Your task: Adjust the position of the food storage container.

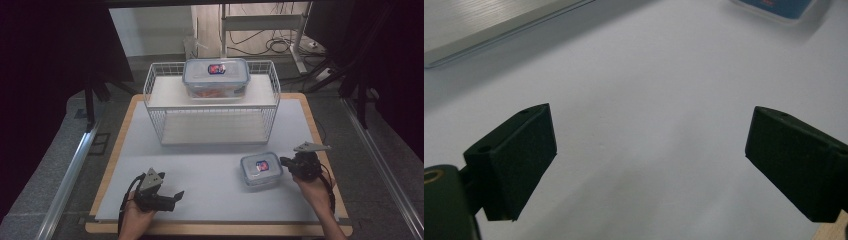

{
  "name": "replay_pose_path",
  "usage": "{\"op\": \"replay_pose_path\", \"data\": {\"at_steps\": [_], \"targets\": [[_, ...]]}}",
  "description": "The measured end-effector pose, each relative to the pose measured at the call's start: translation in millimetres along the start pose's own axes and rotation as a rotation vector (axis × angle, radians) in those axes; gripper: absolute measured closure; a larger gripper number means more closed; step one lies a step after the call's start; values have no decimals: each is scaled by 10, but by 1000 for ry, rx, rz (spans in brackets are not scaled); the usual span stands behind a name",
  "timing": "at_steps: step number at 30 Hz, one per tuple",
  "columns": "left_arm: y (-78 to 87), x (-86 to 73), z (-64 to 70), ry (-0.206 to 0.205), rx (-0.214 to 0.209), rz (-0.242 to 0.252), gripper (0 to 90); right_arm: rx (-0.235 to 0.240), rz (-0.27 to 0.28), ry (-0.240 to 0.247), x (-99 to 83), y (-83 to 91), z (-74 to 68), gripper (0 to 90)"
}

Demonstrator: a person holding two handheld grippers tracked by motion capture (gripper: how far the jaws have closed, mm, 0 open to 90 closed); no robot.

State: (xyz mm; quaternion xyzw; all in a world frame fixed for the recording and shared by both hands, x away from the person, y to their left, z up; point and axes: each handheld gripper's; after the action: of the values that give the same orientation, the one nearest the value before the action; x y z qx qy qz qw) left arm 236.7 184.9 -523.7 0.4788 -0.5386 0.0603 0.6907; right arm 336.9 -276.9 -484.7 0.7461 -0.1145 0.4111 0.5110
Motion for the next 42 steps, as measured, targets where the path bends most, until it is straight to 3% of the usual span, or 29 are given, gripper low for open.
{"op": "replay_pose_path", "data": {"at_steps": [16,31,38,42], "targets": [[-22,4,8,0,-6,-6,58,128,-40,90,5,-144,-499,894],[-43,14,29,-5,-21,-17,59,216,-62,153,18,-323,-945,894],[-43,16,41,-3,-29,-26,61,223,-68,194,29,-357,-991,893],[-21,6,16,15,-39,-30,64,194,-58,219,12,-309,-952,860]]}}
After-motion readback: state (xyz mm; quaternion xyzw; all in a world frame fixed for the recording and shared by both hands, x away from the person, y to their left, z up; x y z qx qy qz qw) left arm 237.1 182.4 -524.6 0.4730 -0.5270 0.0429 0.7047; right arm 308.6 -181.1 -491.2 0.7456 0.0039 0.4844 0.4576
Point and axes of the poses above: each handheld gripper's, and its own axes: y roughly backward along the jaws, x roughly out of its top, z roughly to its right, and after that the axes turned 7 degrees about -y, right-handed
